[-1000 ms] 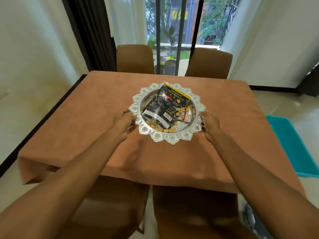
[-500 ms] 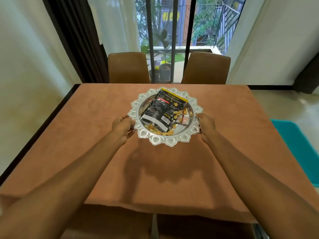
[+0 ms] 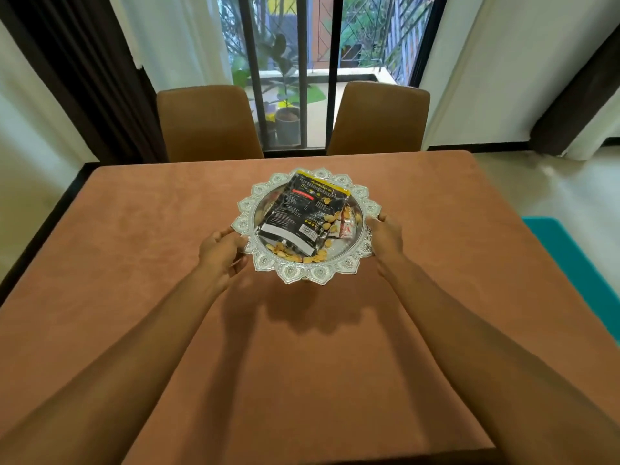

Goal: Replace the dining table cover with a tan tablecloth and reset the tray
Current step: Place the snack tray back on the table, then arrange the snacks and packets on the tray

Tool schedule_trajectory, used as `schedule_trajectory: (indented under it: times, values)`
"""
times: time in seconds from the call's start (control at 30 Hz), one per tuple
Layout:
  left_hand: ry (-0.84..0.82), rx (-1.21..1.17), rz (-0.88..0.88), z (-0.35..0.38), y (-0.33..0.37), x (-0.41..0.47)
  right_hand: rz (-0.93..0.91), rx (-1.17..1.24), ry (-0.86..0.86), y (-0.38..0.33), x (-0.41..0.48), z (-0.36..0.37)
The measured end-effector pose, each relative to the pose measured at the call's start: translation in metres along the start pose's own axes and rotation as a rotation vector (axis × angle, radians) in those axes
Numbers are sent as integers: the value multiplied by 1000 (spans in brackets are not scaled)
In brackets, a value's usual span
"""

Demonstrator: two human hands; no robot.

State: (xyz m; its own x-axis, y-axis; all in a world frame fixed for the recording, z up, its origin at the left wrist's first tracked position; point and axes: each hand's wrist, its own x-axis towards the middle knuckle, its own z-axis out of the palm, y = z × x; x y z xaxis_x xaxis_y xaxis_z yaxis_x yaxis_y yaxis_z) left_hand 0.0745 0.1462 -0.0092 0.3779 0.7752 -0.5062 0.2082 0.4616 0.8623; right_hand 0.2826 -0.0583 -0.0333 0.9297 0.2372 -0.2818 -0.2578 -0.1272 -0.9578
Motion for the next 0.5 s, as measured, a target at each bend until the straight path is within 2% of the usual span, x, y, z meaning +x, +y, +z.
schedule_trajectory:
  times: [0.2, 0.3, 0.33, 0.43, 0.5]
  values:
    - [39, 121, 148, 5, -7, 0, -165, -131, 18, 12, 0, -4]
    - [71, 182, 231, 6, -5, -4, -197, -264, 98, 11, -3, -5]
    - [114, 266, 292, 5, -5, -5, -245, -356, 146, 8, -6, -5]
    - [230, 633, 597, 8, -1, -8, -583, -674, 235, 1, -16, -2]
    - [181, 737, 765, 17, 4, -11, -763, -766, 151, -2, -23, 8]
